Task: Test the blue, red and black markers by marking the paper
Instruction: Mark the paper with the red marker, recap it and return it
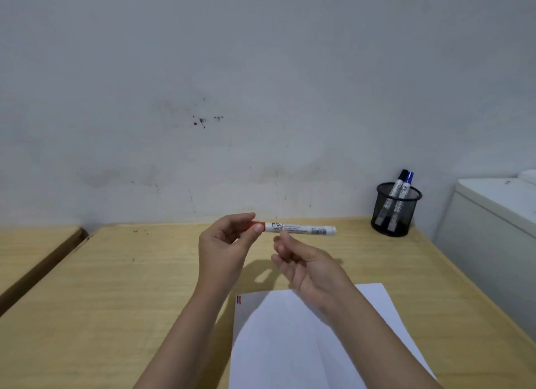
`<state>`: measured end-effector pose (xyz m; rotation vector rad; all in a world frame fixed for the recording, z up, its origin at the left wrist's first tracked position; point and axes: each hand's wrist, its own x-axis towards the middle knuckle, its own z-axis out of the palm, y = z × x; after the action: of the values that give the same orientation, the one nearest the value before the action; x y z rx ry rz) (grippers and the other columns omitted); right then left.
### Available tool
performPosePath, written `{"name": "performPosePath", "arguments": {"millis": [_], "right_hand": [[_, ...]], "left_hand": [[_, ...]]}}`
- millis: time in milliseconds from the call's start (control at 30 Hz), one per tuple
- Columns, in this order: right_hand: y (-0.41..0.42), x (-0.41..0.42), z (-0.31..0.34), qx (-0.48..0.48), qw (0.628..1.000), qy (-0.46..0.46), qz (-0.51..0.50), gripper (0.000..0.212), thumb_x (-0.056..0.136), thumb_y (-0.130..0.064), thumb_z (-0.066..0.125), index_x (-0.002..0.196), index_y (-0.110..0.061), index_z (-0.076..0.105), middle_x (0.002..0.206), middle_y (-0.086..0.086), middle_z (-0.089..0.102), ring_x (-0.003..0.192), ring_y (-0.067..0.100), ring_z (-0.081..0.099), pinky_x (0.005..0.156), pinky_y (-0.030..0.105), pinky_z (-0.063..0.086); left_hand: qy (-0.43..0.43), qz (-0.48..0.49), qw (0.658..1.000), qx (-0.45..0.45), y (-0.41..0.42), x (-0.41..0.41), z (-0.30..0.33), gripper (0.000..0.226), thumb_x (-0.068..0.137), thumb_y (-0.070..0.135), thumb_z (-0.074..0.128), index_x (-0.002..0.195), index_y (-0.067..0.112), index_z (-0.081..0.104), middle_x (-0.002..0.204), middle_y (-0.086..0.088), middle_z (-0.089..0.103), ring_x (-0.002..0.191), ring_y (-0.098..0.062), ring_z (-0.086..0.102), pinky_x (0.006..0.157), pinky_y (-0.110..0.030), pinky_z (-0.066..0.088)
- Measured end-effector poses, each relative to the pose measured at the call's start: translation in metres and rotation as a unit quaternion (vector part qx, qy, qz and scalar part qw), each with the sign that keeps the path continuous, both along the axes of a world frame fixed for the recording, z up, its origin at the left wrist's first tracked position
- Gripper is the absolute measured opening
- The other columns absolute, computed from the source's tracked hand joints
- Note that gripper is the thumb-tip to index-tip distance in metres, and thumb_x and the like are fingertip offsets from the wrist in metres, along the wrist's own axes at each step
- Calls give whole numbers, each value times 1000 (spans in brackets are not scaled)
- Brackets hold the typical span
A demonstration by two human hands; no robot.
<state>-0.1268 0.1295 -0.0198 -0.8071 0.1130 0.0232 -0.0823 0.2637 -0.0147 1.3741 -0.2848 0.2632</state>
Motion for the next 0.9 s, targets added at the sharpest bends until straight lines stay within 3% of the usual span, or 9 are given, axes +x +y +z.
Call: {"name": "performPosePath", "arguments": {"millis": [67, 100, 200, 267, 400, 500, 600, 700, 900], "right_hand": [[-13, -5, 12, -146, 988, 0, -52, 14, 72, -7, 74, 82, 1, 67, 66, 7, 57, 50, 6, 57, 53, 19, 55], [-22, -6, 18, -251, 962, -22, -109, 17, 71, -8, 77, 84, -2, 68, 66, 5, 59, 50, 5, 56, 53, 19, 54], [-50, -9, 36, -525, 811, -104, -236, 25, 66, -19, 83, 86, -24, 69, 80, -10, 68, 67, 1, 60, 64, 17, 50], [-66, -10, 43, -595, 761, -138, -217, 27, 67, -23, 81, 91, -28, 70, 89, -14, 71, 79, 1, 63, 71, 17, 48], [-98, -12, 47, -602, 752, -189, -189, 25, 72, -15, 76, 95, -23, 71, 81, -4, 73, 71, 7, 68, 73, 31, 57], [-130, -14, 49, -598, 747, -197, -212, 36, 74, -10, 72, 103, -29, 65, 76, -1, 68, 59, 7, 62, 66, 29, 56], [-175, -13, 59, -584, 737, -186, -285, 45, 75, -5, 68, 111, -31, 61, 71, 1, 61, 53, 7, 51, 62, 21, 50], [-225, -7, 83, -545, 726, -165, -387, 40, 75, -2, 67, 105, -28, 61, 69, 7, 59, 46, 3, 46, 55, 13, 45], [-278, 22, 102, -542, 671, -125, -491, 32, 76, -11, 66, 100, -29, 56, 65, 6, 64, 47, 3, 54, 62, 22, 51]], "left_hand": [[-12, 21, 1000, 15, -4, 2, 6, 20, 68, 4, 78, 85, 10, 70, 82, -17, 70, 74, -18, 64, 66, -16, 53], [-17, 21, 999, 25, -7, 3, 10, 20, 67, 5, 79, 85, 9, 70, 82, -17, 70, 72, -17, 64, 64, -15, 52], [-33, 1, 998, 54, -25, 4, 24, 18, 65, 4, 80, 80, 6, 70, 74, -9, 71, 64, -10, 65, 61, -13, 51], [-44, -22, 997, 58, -44, 4, 33, 16, 65, 2, 80, 77, 5, 69, 70, -5, 70, 61, -6, 65, 61, -13, 52], [-49, -65, 995, 58, -88, 9, 45, 15, 64, 3, 80, 74, 3, 70, 63, -1, 70, 62, -11, 66, 62, -16, 54], [-54, -102, 991, 68, -122, 13, 49, 16, 69, 11, 79, 82, 6, 71, 72, -8, 73, 72, -17, 70, 71, -24, 56], [-61, -85, 989, 106, -160, 21, 45, 21, 75, 26, 75, 89, 11, 72, 84, -7, 74, 77, -11, 68, 74, -22, 53], [-71, -62, 977, 190, -198, 36, 33, 25, 78, 34, 70, 93, 14, 71, 94, 0, 73, 86, -8, 66, 75, -20, 48], [-81, -48, 942, 322, -261, 58, 20, 31, 79, 32, 68, 103, 12, 70, 113, -8, 68, 107, -20, 61, 88, -28, 47]]}}
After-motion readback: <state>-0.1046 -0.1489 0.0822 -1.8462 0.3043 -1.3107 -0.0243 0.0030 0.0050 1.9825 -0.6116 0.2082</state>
